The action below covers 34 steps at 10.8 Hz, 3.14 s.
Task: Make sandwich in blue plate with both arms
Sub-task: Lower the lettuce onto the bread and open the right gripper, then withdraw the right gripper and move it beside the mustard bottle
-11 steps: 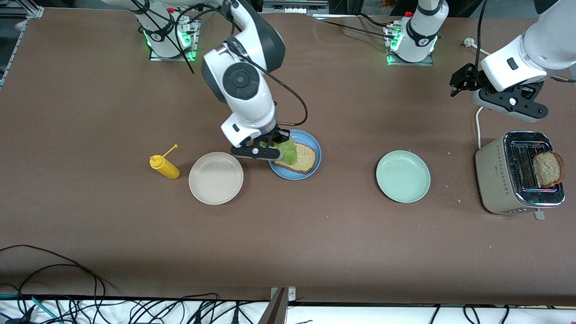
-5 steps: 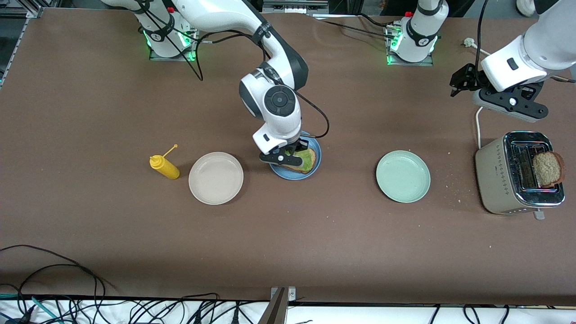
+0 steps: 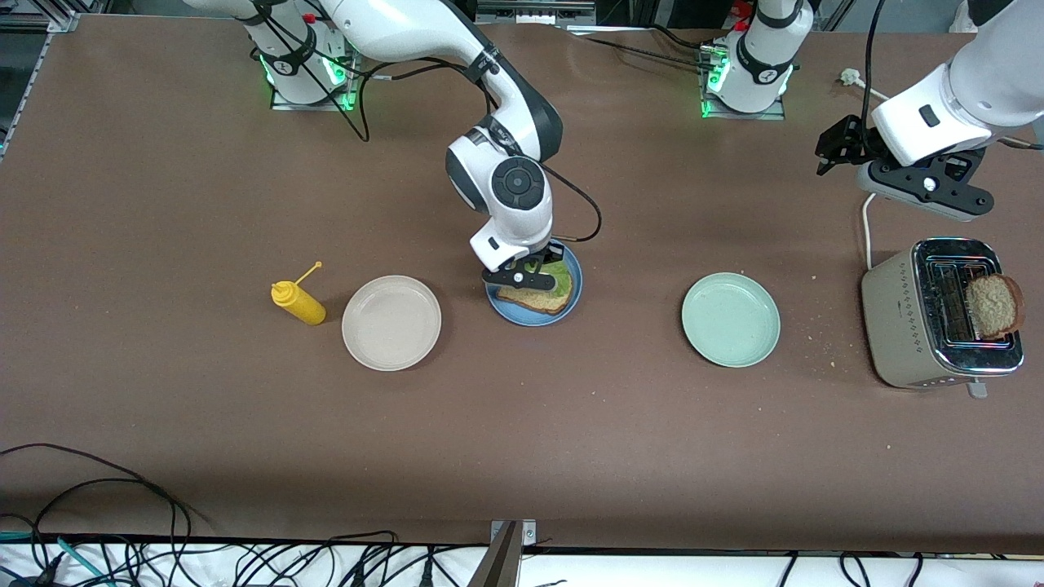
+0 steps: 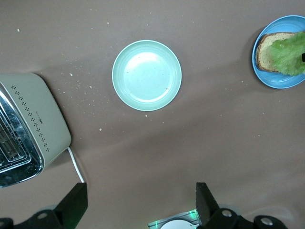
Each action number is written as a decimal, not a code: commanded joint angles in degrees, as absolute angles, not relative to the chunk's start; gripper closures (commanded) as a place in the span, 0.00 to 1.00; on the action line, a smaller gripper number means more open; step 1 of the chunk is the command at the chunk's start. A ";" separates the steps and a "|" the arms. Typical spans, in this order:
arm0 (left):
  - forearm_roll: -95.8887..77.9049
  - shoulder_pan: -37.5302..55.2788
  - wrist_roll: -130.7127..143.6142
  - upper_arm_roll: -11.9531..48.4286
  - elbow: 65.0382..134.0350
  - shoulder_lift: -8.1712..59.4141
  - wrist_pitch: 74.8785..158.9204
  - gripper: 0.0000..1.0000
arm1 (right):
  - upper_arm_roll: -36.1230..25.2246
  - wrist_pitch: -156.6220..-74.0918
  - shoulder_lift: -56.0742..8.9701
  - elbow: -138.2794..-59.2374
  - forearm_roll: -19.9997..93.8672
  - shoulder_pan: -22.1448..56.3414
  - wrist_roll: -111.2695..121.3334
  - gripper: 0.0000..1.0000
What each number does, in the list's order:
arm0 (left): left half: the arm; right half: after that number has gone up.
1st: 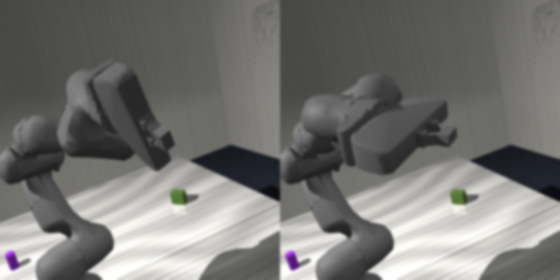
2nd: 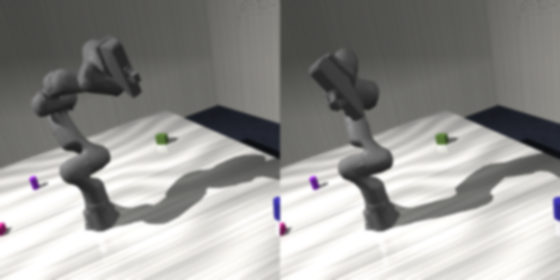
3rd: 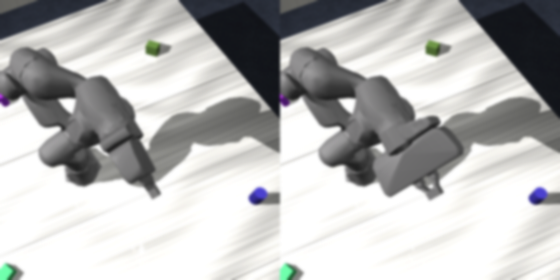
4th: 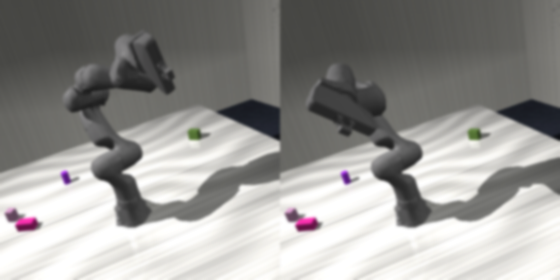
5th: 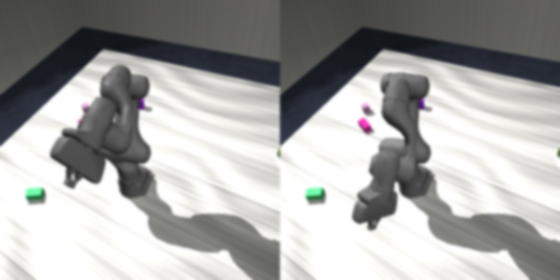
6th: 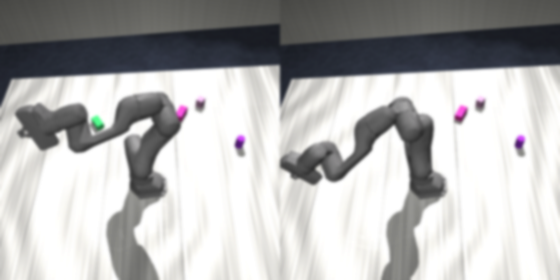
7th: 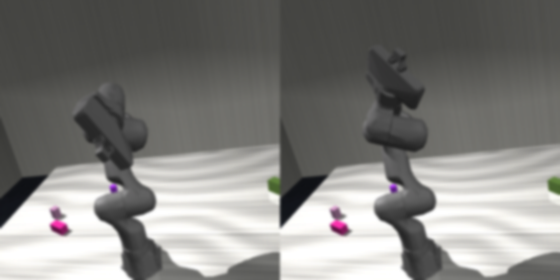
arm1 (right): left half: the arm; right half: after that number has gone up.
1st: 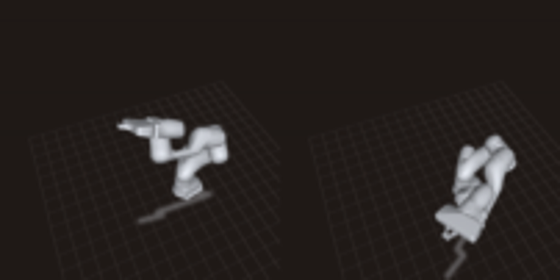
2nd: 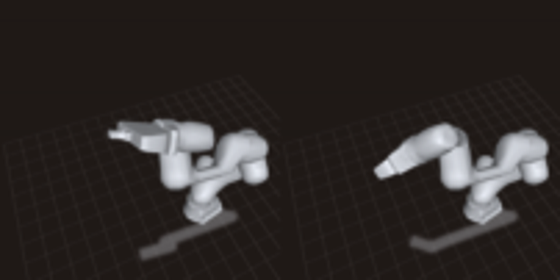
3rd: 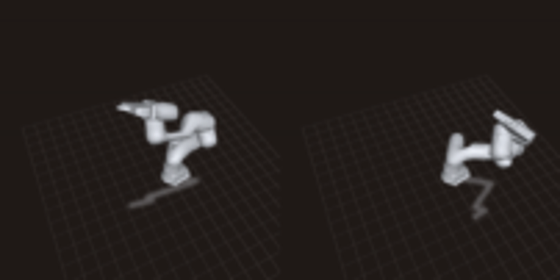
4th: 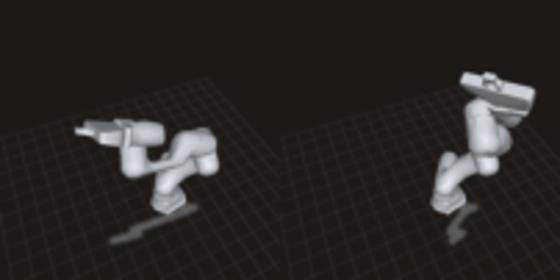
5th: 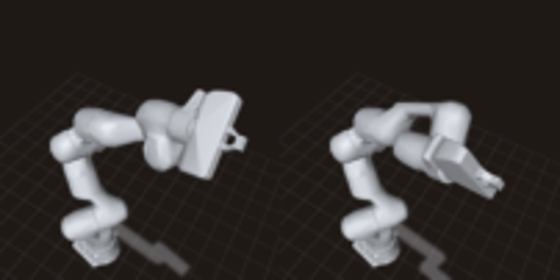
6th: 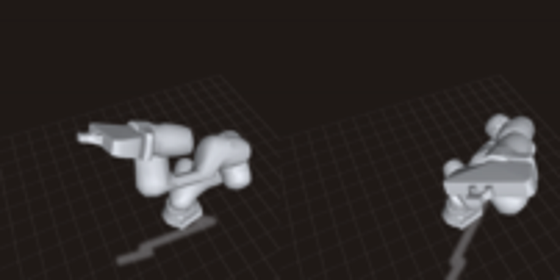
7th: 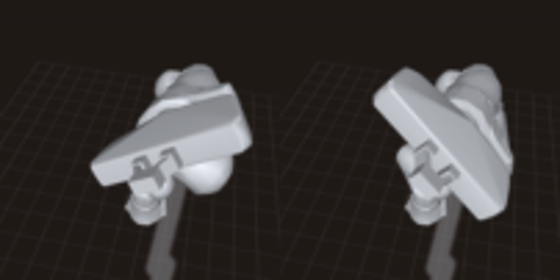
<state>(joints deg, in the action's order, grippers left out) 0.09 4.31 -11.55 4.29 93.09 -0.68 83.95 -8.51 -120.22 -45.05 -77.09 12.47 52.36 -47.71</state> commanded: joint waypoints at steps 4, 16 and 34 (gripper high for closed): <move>0.70 4.39 -11.43 4.22 91.76 -0.26 82.62 0.00 | -5.19 -126.64 -39.90 -87.10 10.11 50.27 -48.43 0.01; 0.70 4.22 -11.60 4.13 91.76 -0.26 82.62 0.00 | -0.80 -118.32 -28.49 -88.07 9.67 35.99 -31.87 0.00; -0.44 2.90 -11.51 4.13 90.70 1.41 82.97 0.00 | -2.73 -97.64 -13.70 -93.52 10.44 0.55 39.86 0.00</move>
